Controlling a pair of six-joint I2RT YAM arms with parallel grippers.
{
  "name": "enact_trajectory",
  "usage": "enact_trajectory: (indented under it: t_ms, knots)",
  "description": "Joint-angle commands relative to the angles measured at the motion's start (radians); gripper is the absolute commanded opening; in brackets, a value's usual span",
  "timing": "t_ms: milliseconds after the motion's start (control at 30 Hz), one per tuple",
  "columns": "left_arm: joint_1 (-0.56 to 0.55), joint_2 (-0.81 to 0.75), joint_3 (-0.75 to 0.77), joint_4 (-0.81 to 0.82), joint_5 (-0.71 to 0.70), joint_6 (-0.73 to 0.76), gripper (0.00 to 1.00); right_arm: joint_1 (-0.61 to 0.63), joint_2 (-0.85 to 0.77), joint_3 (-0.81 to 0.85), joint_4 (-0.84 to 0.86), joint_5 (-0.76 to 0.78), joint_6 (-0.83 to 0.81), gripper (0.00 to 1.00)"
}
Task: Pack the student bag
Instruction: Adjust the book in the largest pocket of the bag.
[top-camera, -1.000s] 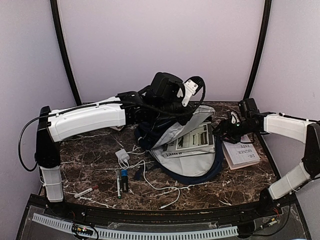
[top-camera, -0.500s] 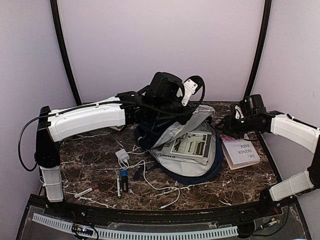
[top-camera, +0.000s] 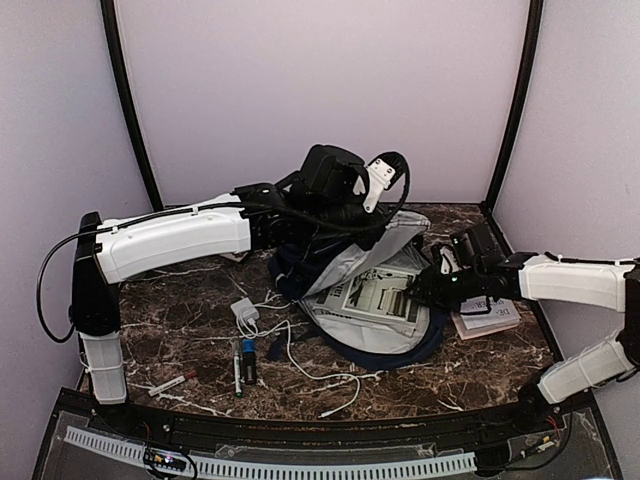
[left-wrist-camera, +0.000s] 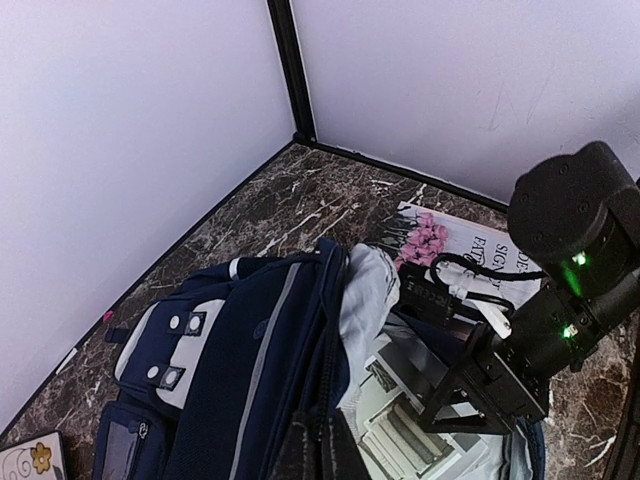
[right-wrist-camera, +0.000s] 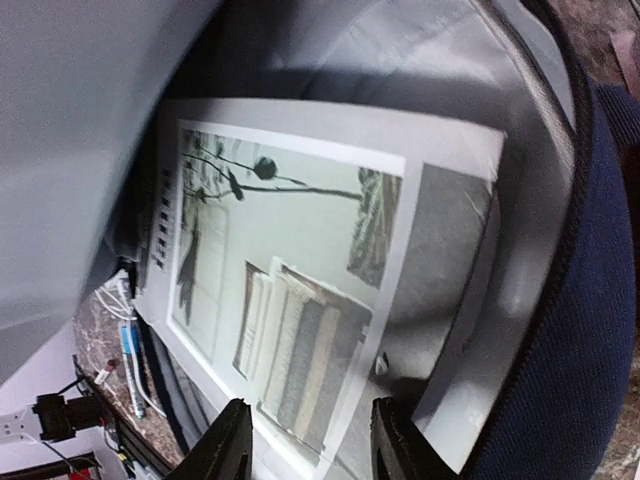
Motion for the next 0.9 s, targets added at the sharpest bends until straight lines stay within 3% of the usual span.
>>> enact_trajectory:
  t_ms: [0, 267, 500, 667, 867]
  knots:
    - [0.005, -0.115, 0.017, 0.154, 0.005, -0.022, 0.0, 0.063, -0.042, -0.084, 0.068, 0.18, 0.11, 0.41]
    - [0.004, -0.094, 0.016, 0.174, 0.002, -0.015, 0.0, 0.175, -0.172, -0.17, -0.007, 0.257, 0.195, 0.45]
    - [0.003, -0.081, 0.022, 0.151, -0.019, -0.047, 0.0, 0.195, -0.267, -0.234, -0.045, 0.262, 0.25, 0.51]
    - [0.002, -0.085, 0.009, 0.155, 0.021, -0.068, 0.0, 0.238, -0.251, -0.286, 0.042, 0.259, 0.317, 0.5]
    - [0.0, -0.044, 0.069, 0.137, 0.074, -0.072, 0.0, 0.375, -0.196, -0.34, 0.308, 0.302, 0.455, 0.45]
